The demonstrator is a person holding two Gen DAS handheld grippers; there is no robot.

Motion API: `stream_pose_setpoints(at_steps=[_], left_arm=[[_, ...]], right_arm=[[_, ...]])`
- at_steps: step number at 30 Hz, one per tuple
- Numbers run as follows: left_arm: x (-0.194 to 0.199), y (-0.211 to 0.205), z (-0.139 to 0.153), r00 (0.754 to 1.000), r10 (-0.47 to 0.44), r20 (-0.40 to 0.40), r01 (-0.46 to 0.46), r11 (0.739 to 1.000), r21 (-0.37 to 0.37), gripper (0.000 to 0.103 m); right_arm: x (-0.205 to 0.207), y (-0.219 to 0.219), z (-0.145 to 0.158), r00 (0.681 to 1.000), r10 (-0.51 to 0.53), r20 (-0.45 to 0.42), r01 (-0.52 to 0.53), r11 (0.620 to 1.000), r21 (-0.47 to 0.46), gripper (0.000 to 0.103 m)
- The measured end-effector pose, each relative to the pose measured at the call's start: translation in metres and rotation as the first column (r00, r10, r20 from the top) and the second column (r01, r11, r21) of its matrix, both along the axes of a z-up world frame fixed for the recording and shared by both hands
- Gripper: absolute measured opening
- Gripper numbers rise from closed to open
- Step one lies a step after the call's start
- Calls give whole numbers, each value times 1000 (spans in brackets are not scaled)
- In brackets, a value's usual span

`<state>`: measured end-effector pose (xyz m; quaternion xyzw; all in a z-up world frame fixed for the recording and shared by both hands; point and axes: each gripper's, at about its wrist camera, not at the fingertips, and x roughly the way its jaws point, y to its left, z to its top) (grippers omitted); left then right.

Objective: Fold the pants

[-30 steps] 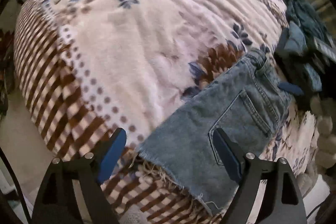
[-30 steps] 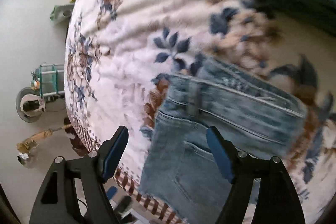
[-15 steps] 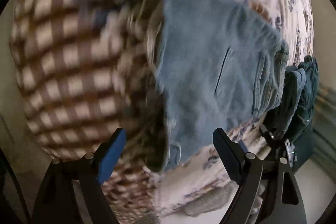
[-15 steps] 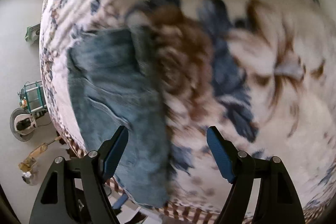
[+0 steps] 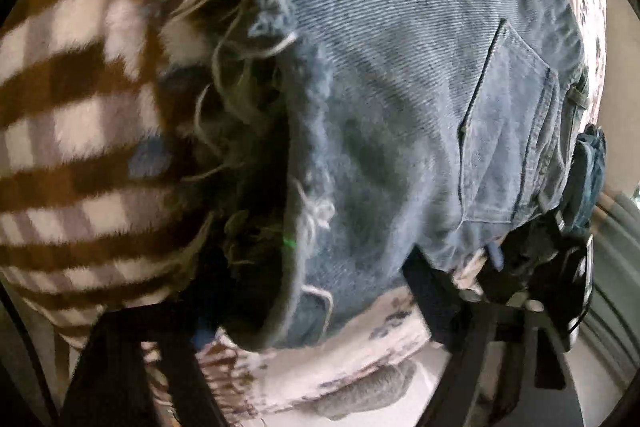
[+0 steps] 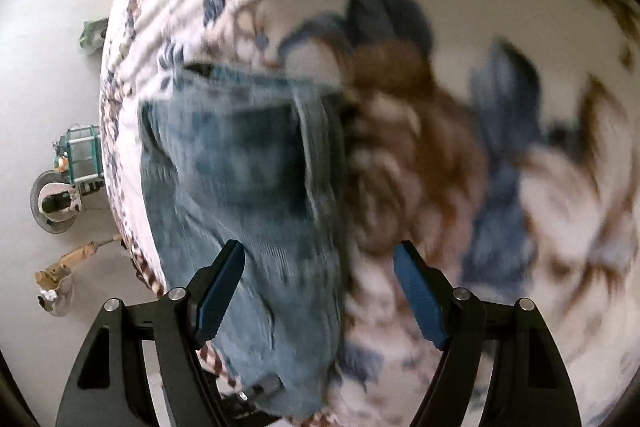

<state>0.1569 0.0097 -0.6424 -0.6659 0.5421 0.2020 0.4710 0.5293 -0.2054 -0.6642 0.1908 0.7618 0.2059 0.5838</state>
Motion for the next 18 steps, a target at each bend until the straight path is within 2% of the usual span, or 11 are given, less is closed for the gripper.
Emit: stream_pose_setpoints(at_steps=[1,3,4,5,6,9,13,18], left_arm=[[3,0,2,1000,-7,6,6,1000,13,60],[7,2,10,1000,-11,29,10,999,33,42],[9,3,11,999,-16,42,15,999,40,39],[13,5,17,998,-34,56,31,998,53,34],[16,6,24,997,-51,63,47,997,62,31],[27,12,41,990,-105,90,97,992,84,27],[45,31,69,970,-212,118,196,971,134,26],[57,60,102,925,-358,127,322,917,237,26]], right_arm=[[7,2,-5,1000,-21,3,21,1000,24,79],[14,5,-10,999,-53,10,52,997,62,78],[15,8,-10,997,-69,32,66,994,83,74],[16,11,-11,996,-75,43,70,993,93,55],[15,14,-11,996,-74,54,70,995,72,52],[7,10,-5,990,-124,68,119,990,74,37],[-12,-10,16,975,-216,47,211,973,94,33],[-65,-41,40,963,-270,14,269,961,69,32]])
